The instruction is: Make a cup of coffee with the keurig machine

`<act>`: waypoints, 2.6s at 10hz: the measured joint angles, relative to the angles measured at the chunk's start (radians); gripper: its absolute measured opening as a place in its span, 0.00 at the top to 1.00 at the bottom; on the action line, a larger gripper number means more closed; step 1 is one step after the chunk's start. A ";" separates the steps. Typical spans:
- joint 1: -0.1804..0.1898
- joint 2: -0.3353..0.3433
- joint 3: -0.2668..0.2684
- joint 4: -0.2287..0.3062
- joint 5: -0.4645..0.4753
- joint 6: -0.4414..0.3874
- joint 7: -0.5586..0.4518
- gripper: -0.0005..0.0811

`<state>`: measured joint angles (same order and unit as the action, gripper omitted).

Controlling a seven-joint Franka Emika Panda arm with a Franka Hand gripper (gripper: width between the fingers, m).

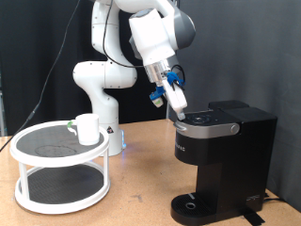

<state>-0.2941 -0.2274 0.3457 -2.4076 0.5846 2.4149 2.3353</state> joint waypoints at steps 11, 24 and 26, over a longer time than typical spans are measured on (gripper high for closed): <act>0.009 -0.032 -0.008 0.012 0.275 -0.093 -0.207 0.99; 0.005 -0.264 -0.116 -0.177 0.431 -0.307 -0.325 0.99; -0.010 -0.304 -0.118 -0.218 0.448 -0.274 -0.238 0.99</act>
<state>-0.3041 -0.5316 0.2276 -2.6253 1.0329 2.1411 2.0971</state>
